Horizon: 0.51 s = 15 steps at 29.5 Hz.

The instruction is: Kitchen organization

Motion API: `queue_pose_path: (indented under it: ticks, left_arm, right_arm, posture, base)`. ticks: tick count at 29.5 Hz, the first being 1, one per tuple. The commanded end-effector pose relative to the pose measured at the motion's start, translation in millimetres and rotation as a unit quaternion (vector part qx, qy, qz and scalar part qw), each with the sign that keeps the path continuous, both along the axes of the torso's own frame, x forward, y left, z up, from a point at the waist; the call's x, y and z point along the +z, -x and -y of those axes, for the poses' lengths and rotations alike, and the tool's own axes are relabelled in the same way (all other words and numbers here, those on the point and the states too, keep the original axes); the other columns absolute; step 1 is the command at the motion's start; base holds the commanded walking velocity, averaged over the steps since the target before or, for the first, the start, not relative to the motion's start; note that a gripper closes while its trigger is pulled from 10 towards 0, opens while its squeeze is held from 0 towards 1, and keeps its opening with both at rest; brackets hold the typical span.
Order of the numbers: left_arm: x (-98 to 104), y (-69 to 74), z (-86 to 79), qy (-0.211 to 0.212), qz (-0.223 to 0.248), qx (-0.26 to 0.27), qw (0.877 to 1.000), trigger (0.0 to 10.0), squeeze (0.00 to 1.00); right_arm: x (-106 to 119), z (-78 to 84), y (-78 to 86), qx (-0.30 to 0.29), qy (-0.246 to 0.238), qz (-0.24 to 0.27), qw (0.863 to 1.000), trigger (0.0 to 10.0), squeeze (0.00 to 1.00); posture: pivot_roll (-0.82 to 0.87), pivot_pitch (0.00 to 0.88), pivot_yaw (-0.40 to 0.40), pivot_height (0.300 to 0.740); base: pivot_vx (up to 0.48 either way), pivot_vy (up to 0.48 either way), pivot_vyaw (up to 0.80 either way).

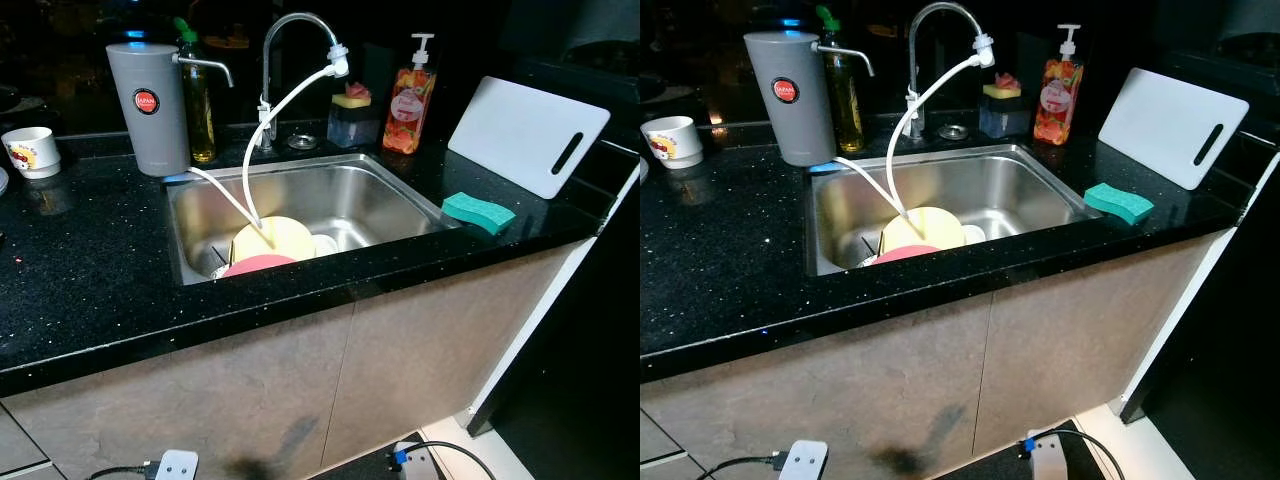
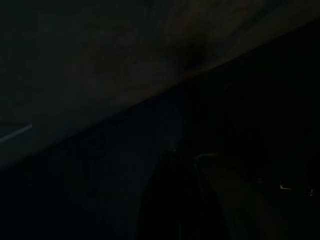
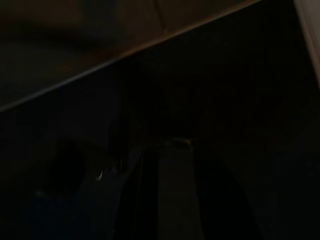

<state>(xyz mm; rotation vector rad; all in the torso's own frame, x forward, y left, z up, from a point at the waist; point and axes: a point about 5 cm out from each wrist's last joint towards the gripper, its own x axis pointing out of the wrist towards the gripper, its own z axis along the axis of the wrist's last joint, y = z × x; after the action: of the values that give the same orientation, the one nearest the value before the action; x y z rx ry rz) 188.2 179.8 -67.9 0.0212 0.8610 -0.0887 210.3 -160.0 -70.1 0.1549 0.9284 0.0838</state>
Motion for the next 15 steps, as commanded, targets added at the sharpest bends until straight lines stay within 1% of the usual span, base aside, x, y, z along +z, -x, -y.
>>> queue_pose_path:
  ticks: [1, 2, 3, 6, 7, 8, 9, 10, 12, 15]
  left_arm:
    - [-1.9, -0.5, 7.7, -0.001, -0.004, -0.033, 0.999, 10.0, 0.0]
    - [-1.5, -2.2, 8.8, -0.004, -0.003, -0.044, 0.999, 10.0, 0.0]
    - [-1.3, -5.3, 9.7, -0.006, -0.006, -0.055, 0.998, 10.0, 0.0]
    - [-0.9, -6.6, 9.9, -0.006, -0.006, -0.062, 0.998, 10.0, 0.0]
    - [-0.5, -8.3, 9.7, -0.013, -0.005, -0.081, 0.997, 10.0, 0.0]
    - [-0.8, -8.6, 9.6, -0.015, -0.005, -0.085, 0.996, 10.0, 0.0]
    - [-1.1, -8.7, 9.5, -0.015, -0.006, -0.086, 0.996, 10.0, 0.0]
    - [-0.9, -9.7, 9.4, -0.013, -0.006, -0.084, 0.996, 10.0, 0.0]
    - [-0.1, -11.6, 10.0, -0.007, -0.003, -0.084, 0.996, 10.0, 0.0]
    - [1.0, -13.6, 11.4, -0.002, 0.007, -0.09, 0.996, 10.0, 0.0]
  right_arm:
    - [-2.8, 4.0, 5.3, -0.021, 0.0, 0.002, 1.0, 10.0, 0.0]
    - [-3.5, 4.6, 6.6, -0.024, -0.003, 0.002, 1.0, 10.0, 0.0]
    - [-5.6, 5.1, 10.2, -0.04, -0.015, -0.004, 0.999, 10.0, 0.0]
    - [-6.3, 5.2, 11.5, -0.049, -0.021, -0.005, 0.999, 10.0, 0.0]
    - [-8.3, 5.9, 15.3, -0.065, -0.027, -0.008, 0.998, 10.0, 0.0]
    - [-9.1, 6.0, 16.5, -0.071, -0.028, -0.008, 0.997, 10.0, 0.0]
    - [-9.4, 6.0, 17.2, -0.074, -0.029, -0.008, 0.997, 10.0, 0.0]
    - [-10.6, 5.8, 19.4, -0.084, -0.032, -0.009, 0.996, 10.0, 0.0]
    - [-12.5, 5.3, 23.1, -0.095, -0.035, -0.011, 0.995, 10.0, 0.0]
    - [-14.7, 4.2, 27.4, -0.096, -0.034, -0.015, 0.995, 10.0, 0.0]
  posture:
    - [0.05, 0.051, -0.031, 0.74]
    - [0.05, 0.051, -0.031, 0.74]
    - [0.05, 0.051, -0.006, 0.74]
    - [0.05, 0.051, 0.018, 0.74]
    - [0.06, 0.05, 0.033, 0.74]
    - [0.06, 0.05, 0.033, 0.74]
    - [0.06, 0.05, 0.033, 0.74]
    - [0.06, 0.051, 0.064, 0.74]
    - [0.06, 0.051, 0.064, 0.74]
    - [0.06, 0.051, 0.064, 0.74]
  base:
    - [0.0, 0.0, 0.0]
    - [0.0, 0.0, 0.0]
    - [0.0, 0.0, 0.0]
    - [0.0, 0.0, 0.0]
    - [0.0, 0.0, 0.0]
    - [0.0, 0.0, 0.0]
    - [0.0, 0.0, 0.0]
    - [0.0, 0.0, 0.0]
    - [0.0, 0.0, 0.0]
    - [0.0, 0.0, 0.0]
